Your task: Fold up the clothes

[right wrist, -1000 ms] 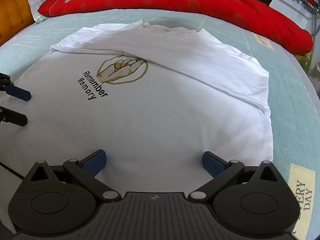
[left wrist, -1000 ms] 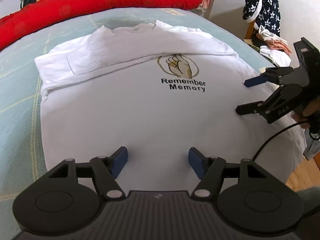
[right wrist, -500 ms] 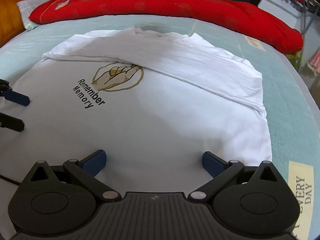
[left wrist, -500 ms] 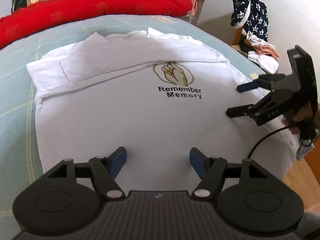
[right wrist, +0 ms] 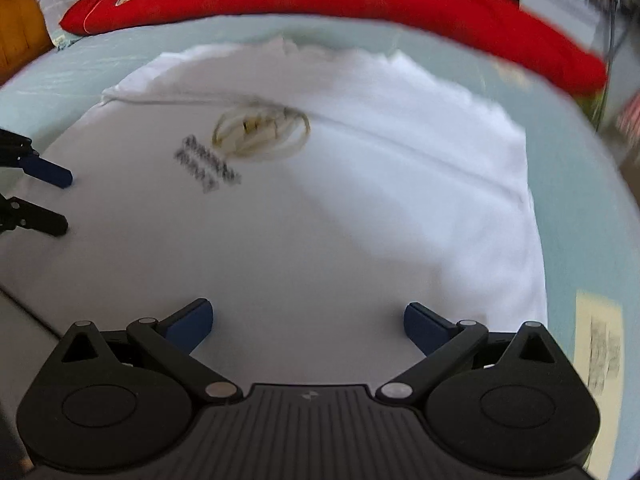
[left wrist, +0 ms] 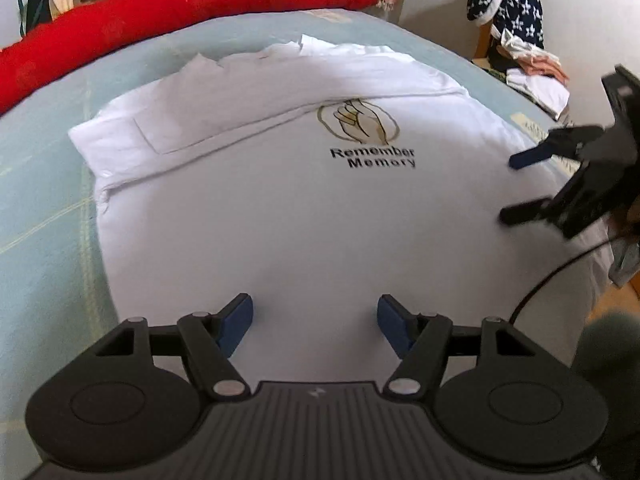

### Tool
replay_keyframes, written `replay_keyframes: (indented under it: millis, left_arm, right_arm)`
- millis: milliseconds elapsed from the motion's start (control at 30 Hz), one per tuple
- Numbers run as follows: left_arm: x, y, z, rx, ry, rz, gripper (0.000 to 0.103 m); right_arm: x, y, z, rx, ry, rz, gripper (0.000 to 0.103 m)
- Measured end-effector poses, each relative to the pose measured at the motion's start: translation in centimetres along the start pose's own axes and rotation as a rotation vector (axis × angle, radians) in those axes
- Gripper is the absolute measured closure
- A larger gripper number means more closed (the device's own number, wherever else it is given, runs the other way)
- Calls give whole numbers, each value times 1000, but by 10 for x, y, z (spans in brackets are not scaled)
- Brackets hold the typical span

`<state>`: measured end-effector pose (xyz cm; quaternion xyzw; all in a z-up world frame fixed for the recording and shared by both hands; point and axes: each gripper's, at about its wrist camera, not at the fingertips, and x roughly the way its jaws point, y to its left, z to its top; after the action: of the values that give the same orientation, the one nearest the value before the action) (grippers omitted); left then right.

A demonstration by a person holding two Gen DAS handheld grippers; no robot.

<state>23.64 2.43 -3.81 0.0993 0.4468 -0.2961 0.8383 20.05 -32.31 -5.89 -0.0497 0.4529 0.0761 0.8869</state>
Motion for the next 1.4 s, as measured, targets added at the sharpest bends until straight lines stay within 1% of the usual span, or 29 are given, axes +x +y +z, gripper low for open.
replay_keyframes:
  millis: [67, 167, 267, 333, 433, 500, 533, 600, 667, 700, 800, 867, 900, 967, 1033, 1100, 1233, 1333, 1400]
  left_arm:
    - [-7, -1, 3, -14, -38, 34, 35]
    - [-6, -5, 17, 3, -92, 74, 35]
    - [-1, -19, 27, 66, -137, 78, 35]
    - [1, -29, 28, 120, -160, 58, 35]
    - [0, -37, 26, 174, -185, 44, 35]
    - [-5, -42, 21, 173, -215, 49, 35]
    - [-9, -45, 17, 161, -232, 51, 35]
    - [-23, -55, 1, 141, -294, 69, 35]
    - [-31, -64, -13, 121, -328, 80, 34]
    - [-35, -69, -19, 111, -338, 84, 31]
    - [-44, -83, -38, 81, -371, 94, 32]
    - [-47, -91, -49, 62, -387, 100, 31]
    - [-43, -93, -52, 54, -386, 101, 31]
    - [-37, -97, -57, 39, -385, 102, 32]
    - [-30, -101, -64, 12, -378, 99, 32]
    - [-23, -101, -73, -13, -351, 95, 32]
    - [-23, -100, -94, -13, -318, 112, 31]
    - [-33, -90, -104, -39, -321, 93, 31]
    - [-43, -80, -103, -60, -341, 82, 31]
  right_arm:
    - [-7, -12, -4, 25, 25, 32, 0]
    - [-9, -25, 12, 32, -22, 52, 0]
    - [-3, -25, 32, 18, -55, 80, 0]
    - [2, -20, 39, 14, -62, 122, 0]
    - [2, -13, 39, 30, -88, 187, 0]
    - [-4, -10, 36, 33, -117, 220, 0]
    - [-11, -7, 32, 32, -140, 213, 0]
    - [-28, 1, 20, 28, -186, 182, 0]
    - [-50, 11, -1, 14, -240, 152, 0]
    - [-60, 15, -13, 5, -253, 150, 0]
    - [-78, 30, -43, 2, -268, 142, 0]
    - [-79, 38, -54, 17, -267, 121, 0]
    - [-77, 41, -58, 10, -275, 96, 0]
    - [-65, 47, -65, 3, -256, 39, 0]
    - [-52, 46, -73, 51, -234, 34, 0]
    - [-40, 45, -81, 113, -185, 37, 0]
    - [-38, 54, -93, 106, -219, -12, 0]
    - [-38, 58, -95, 118, -222, -34, 0]
    - [-37, 59, -94, 129, -214, -44, 0]
